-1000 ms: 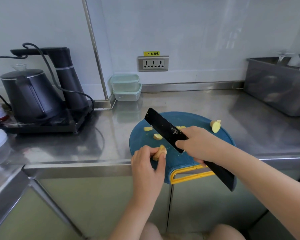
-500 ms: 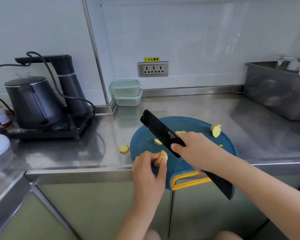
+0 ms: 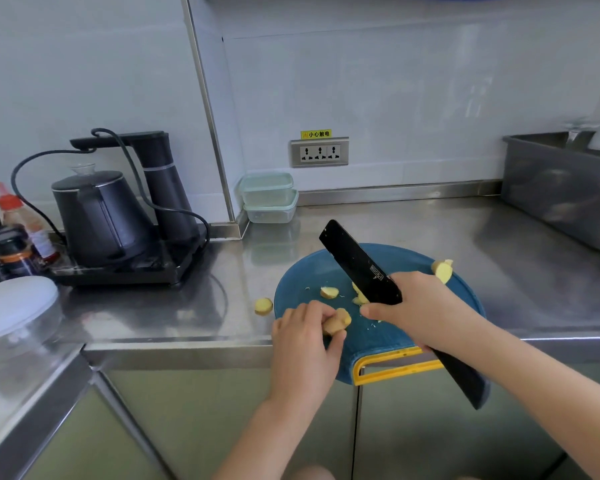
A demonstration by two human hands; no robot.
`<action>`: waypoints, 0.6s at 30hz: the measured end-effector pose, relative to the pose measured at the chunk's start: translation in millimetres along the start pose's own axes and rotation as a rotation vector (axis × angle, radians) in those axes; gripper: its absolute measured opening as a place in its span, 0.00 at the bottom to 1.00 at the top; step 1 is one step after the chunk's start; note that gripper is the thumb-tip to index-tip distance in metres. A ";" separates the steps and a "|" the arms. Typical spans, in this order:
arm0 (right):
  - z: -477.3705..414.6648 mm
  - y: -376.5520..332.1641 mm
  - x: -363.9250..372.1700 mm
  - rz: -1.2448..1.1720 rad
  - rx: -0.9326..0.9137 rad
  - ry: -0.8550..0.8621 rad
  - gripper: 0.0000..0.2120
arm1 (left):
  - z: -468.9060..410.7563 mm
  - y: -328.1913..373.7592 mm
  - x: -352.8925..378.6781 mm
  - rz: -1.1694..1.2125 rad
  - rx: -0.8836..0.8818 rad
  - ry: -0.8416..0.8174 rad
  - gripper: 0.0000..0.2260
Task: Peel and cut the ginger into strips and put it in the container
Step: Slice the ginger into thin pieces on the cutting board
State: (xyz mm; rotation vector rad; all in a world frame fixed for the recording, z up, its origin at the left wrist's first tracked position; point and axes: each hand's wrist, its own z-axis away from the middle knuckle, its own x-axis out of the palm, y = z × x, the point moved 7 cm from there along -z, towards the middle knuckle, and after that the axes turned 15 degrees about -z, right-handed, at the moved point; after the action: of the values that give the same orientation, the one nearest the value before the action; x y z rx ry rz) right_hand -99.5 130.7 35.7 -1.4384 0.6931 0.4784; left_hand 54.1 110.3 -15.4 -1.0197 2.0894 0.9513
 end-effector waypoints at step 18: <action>-20.4 9.3 15.9 -0.036 0.009 0.103 0.20 | -43.1 -100.3 -14.5 -0.218 -0.344 -0.321 0.16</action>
State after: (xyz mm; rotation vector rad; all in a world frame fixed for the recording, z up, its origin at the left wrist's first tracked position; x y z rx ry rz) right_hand -97.4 109.7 18.1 -1.4729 0.7496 0.3751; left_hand 136.0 36.7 -13.7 -1.1495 1.5503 1.2929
